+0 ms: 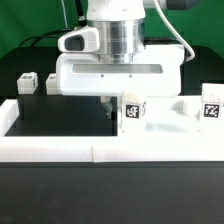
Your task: Assemble square table
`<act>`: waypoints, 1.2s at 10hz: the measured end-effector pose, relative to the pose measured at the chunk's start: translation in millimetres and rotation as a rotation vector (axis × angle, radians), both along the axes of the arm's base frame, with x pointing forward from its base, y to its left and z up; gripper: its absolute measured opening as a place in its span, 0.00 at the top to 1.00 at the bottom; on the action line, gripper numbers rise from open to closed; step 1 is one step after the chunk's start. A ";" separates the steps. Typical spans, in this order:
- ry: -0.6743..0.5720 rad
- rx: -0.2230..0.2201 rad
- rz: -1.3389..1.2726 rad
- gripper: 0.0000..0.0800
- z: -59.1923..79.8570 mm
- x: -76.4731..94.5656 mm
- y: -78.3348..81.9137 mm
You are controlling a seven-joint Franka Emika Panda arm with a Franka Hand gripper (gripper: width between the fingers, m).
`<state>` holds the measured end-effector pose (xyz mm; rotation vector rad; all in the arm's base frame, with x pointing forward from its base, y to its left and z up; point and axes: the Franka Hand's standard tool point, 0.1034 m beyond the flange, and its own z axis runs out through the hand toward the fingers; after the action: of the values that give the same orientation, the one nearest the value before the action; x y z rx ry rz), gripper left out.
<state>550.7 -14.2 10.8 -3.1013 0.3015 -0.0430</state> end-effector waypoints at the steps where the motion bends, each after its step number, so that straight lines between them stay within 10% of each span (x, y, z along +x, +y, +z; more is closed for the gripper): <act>1: 0.001 -0.002 0.005 0.90 0.0 0.0 0.0; 7: 0.001 -0.003 0.015 0.90 0.0 0.0 -0.4; 12: -0.033 -0.046 0.308 0.92 -4.0 -6.7 -32.0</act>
Offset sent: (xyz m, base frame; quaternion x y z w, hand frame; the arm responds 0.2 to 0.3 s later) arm 0.0000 0.0000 0.0000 0.0000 0.0000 0.0000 1.0000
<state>544.1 -46.2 6.9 -3.1475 -0.1816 -0.0955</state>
